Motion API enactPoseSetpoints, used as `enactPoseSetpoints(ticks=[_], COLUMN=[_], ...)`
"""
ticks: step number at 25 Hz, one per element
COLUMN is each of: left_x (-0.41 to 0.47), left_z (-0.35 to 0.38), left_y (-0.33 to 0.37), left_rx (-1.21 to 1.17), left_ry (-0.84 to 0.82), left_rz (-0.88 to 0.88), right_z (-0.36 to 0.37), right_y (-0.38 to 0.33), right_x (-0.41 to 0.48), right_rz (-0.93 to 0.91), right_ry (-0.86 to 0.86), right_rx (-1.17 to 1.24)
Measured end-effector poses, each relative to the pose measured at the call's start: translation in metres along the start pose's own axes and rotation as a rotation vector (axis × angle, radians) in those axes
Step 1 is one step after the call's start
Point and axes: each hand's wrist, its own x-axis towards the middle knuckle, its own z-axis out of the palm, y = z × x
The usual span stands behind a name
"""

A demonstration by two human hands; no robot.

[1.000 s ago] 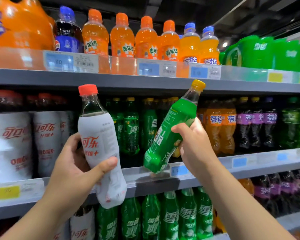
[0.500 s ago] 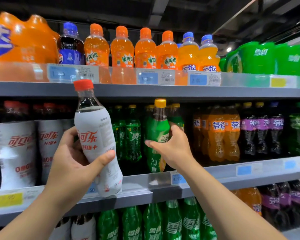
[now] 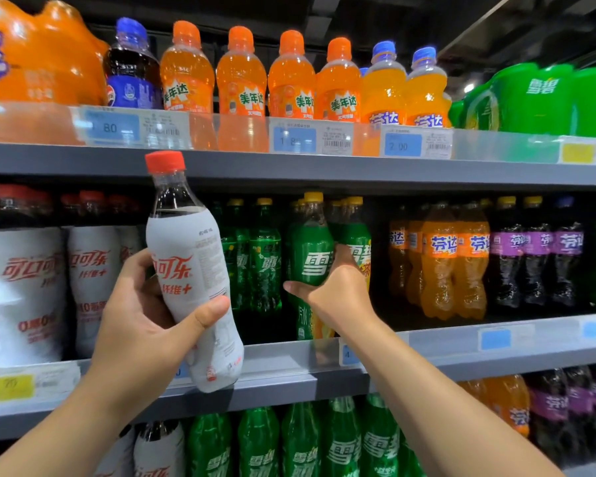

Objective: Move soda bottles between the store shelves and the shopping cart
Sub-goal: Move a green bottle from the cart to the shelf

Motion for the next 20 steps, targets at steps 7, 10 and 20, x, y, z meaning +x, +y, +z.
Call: enactPoseSetpoints(ticks=[7,10,20], left_x=[0.001,0.002,0.001], left_z=[-0.005,-0.009,-0.007], left_y=[-0.006,-0.009,-0.021], left_rx=[0.017,0.018,0.011], left_ry=[-0.019,-0.024,-0.027], left_rz=[0.004,0.000,-0.044], right_z=[-0.019,-0.028,-0.015], right_y=[-0.001,0.009,-0.003], right_x=[-0.007,-0.008,0.023], right_rz=[0.124,0.204,0.121], right_ry=[-0.216,-0.350,-0.408], right_rx=[-0.217,-0.124,-0.567])
